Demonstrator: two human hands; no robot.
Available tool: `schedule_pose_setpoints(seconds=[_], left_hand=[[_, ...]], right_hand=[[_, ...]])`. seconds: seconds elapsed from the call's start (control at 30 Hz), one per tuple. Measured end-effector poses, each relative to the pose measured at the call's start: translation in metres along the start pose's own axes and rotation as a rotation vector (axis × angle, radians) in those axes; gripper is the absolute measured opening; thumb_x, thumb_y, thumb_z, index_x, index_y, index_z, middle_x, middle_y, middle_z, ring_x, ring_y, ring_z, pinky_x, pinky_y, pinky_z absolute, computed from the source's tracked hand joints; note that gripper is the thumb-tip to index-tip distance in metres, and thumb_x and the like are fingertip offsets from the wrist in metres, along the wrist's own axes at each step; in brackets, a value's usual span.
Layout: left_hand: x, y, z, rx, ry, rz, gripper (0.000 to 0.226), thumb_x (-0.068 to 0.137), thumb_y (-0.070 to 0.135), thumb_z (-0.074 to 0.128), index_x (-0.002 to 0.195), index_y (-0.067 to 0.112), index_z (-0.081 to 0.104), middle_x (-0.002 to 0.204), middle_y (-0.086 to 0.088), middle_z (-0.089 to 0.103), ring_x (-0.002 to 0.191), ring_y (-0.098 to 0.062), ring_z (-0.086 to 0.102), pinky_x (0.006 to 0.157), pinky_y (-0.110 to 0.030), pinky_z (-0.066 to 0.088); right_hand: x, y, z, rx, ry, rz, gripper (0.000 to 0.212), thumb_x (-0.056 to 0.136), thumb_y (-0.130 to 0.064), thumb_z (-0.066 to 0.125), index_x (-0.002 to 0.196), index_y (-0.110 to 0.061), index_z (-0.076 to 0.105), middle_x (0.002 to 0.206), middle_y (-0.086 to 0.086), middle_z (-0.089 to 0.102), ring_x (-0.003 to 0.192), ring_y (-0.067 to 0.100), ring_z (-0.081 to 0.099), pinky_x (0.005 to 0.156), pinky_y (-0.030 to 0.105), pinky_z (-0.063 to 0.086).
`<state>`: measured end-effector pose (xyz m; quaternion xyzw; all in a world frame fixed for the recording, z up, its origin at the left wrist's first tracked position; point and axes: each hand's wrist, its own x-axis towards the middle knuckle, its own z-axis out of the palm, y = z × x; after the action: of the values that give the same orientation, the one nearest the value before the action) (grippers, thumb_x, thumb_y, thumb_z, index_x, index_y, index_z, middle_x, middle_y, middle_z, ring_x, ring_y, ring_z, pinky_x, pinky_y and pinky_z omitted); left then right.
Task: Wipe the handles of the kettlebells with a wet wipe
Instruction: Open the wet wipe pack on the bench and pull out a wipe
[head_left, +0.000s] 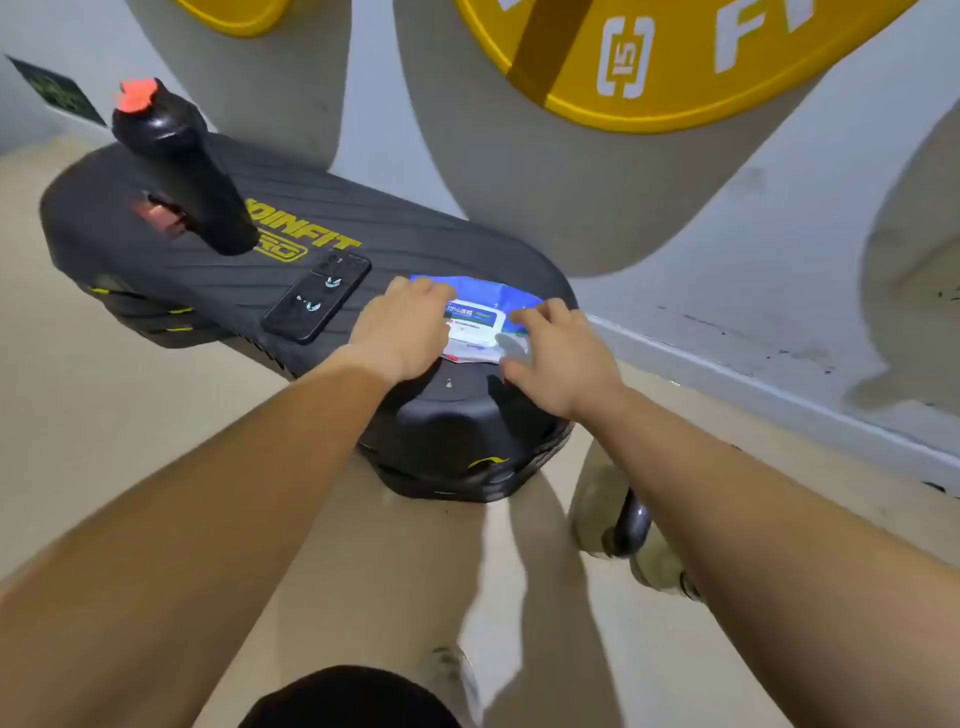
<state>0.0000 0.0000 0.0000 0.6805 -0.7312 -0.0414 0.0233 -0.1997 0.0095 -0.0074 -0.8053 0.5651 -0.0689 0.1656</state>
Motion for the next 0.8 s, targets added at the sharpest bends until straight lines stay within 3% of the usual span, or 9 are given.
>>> schedule_pose_setpoints(seconds=[0.1,0.17,0.27,0.4,0.63,0.73,0.8], left_hand=[[0.023,-0.006,0.011,-0.057,0.067,0.043,0.051,0.093,0.018,0.055,0.142,0.021,0.045,0.141,-0.005,0.050,0.127,-0.030,0.044,0.099,-0.045,0.042],[0.033,-0.008,0.021,-0.123,-0.011,0.074,0.058,0.089,0.021,0.062,0.144,0.023,0.043,0.146,0.000,0.047,0.132,-0.026,0.041,0.102,-0.045,0.042],[0.042,-0.018,0.041,-0.214,-0.085,0.057,0.065,0.085,0.028,0.067,0.145,0.026,0.041,0.148,0.007,0.043,0.134,-0.020,0.039,0.103,-0.042,0.042],[0.048,-0.023,0.054,-0.191,-0.092,0.072,0.072,0.083,0.037,0.069,0.147,0.027,0.037,0.149,0.008,0.043,0.132,-0.021,0.040,0.103,-0.038,0.040],[0.041,-0.026,0.065,-0.186,0.052,0.101,0.056,0.091,0.033,0.067,0.141,0.018,0.049,0.147,0.003,0.050,0.128,-0.027,0.047,0.104,-0.037,0.036],[0.037,-0.023,0.073,-0.108,0.165,0.139,0.037,0.096,0.033,0.047,0.123,0.011,0.062,0.128,-0.006,0.065,0.108,-0.036,0.060,0.087,-0.045,0.049],[0.041,-0.022,0.072,-0.096,0.240,0.160,0.041,0.096,0.032,0.034,0.112,0.009,0.064,0.113,-0.009,0.069,0.097,-0.037,0.064,0.074,-0.046,0.051]], right_hand=[[0.029,-0.004,0.013,-0.024,0.120,-0.015,0.049,0.098,-0.035,0.051,0.144,-0.019,0.051,0.142,0.008,0.047,0.125,0.034,0.047,0.098,0.047,0.048],[0.044,-0.006,0.021,-0.028,0.109,0.021,0.048,0.098,-0.033,0.052,0.143,-0.017,0.051,0.143,0.008,0.046,0.125,0.033,0.048,0.098,0.047,0.048],[0.058,-0.001,0.037,0.037,0.052,0.071,0.059,0.091,-0.038,0.064,0.144,-0.016,0.047,0.145,0.006,0.046,0.130,0.030,0.047,0.100,0.048,0.047],[0.060,0.013,0.057,0.229,0.111,0.080,0.072,0.082,-0.041,0.076,0.145,-0.022,0.046,0.144,-0.002,0.055,0.132,0.024,0.049,0.105,0.042,0.043],[0.057,0.020,0.066,0.412,0.208,0.117,0.076,0.078,-0.038,0.084,0.145,-0.025,0.050,0.142,-0.006,0.059,0.129,0.018,0.052,0.112,0.039,0.040],[0.057,0.020,0.068,0.421,0.216,0.119,0.076,0.077,-0.038,0.084,0.144,-0.025,0.051,0.141,-0.008,0.060,0.130,0.018,0.052,0.114,0.040,0.039],[0.058,0.020,0.068,0.437,0.221,0.122,0.075,0.076,-0.037,0.085,0.141,-0.024,0.050,0.137,-0.008,0.062,0.128,0.018,0.054,0.112,0.040,0.040]])
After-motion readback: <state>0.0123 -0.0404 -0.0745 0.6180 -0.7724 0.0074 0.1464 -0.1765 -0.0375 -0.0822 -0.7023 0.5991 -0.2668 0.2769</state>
